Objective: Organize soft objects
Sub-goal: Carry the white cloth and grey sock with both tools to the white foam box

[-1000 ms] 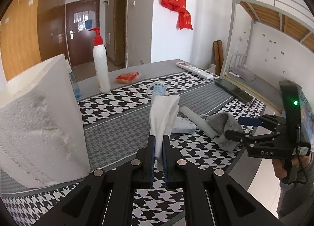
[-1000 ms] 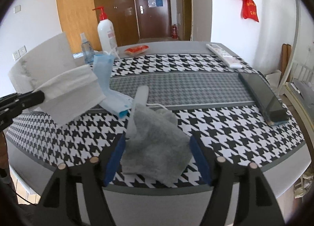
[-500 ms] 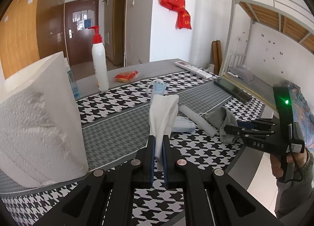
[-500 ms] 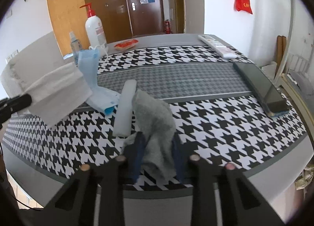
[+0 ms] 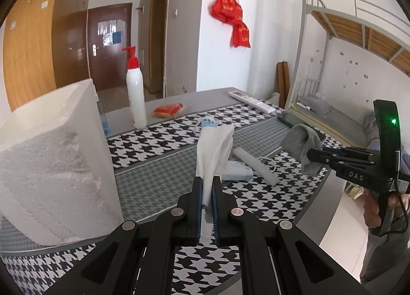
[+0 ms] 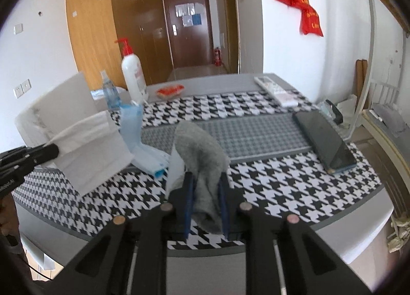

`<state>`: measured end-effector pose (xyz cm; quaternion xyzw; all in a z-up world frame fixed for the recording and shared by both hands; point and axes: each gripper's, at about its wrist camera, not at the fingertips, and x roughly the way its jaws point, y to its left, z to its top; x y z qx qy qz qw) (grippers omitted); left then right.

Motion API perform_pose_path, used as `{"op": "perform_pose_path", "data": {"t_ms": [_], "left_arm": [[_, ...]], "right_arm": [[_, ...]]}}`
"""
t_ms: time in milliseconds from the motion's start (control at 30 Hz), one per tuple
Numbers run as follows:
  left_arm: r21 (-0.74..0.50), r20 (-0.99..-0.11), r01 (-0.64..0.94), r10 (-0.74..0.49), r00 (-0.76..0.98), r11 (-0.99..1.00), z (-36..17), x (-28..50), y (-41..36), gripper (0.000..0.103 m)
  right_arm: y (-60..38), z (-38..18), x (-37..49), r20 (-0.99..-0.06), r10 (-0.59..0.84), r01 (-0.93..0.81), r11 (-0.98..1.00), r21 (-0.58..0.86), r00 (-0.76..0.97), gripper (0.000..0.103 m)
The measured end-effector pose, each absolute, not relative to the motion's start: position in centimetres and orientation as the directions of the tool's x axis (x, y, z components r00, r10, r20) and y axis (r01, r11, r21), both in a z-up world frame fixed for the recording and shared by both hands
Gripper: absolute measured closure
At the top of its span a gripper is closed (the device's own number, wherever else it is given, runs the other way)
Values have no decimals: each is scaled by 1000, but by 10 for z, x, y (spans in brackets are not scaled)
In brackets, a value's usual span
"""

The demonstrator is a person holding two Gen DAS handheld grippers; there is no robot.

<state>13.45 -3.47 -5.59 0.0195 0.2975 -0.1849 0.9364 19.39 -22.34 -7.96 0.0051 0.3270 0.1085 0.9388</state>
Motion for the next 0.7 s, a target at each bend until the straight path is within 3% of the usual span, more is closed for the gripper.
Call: {"op": "perform_pose_path", "data": {"t_ms": [700], "left_arm": [[-32, -505, 285, -262, 823, 958, -26, 125, -30, 98]], "right_arm": [[-194, -48, 180, -534, 294, -283, 953, 106, 792, 81]]}}
